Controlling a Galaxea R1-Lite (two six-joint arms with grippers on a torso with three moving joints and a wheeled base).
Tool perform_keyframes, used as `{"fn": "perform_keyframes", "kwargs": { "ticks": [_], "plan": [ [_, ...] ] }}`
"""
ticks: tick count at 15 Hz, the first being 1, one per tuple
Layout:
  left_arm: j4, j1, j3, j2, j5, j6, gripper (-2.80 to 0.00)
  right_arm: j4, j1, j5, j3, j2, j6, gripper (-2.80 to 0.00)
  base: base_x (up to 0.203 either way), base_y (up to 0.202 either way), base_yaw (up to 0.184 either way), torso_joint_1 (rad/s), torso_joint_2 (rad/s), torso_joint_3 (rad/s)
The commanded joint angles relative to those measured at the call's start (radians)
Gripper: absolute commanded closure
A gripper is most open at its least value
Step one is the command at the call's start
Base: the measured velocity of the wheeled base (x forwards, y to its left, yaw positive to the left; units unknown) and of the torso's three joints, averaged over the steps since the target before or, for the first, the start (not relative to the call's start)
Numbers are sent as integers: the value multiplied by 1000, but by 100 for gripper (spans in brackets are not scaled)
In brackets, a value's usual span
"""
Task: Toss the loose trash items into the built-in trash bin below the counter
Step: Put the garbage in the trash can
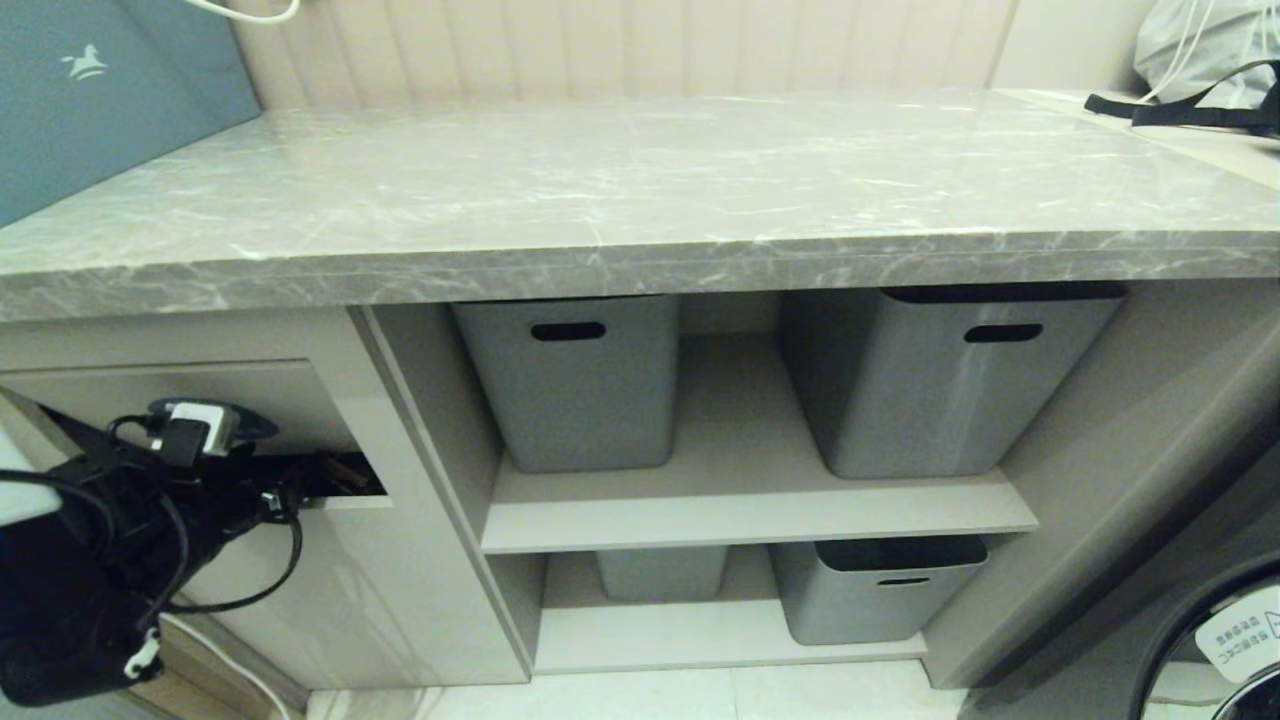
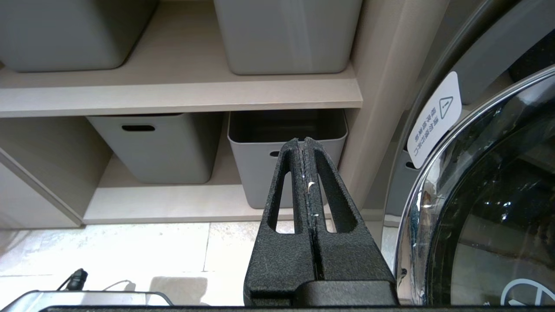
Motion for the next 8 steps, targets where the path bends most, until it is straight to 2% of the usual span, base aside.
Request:
{"fn": "perform_keyframes", "kwargs": {
  "ticks": [1, 8],
  "plan": [
    [-8, 2, 28, -30, -1, -1, -280, 0, 0, 0, 0, 0, 0, 0, 0, 0, 0, 0, 0, 0],
    [-8, -3, 147, -178, 0, -4, -280, 0, 0, 0, 0, 0, 0, 0, 0, 0, 0, 0, 0, 0]
  ]
}}
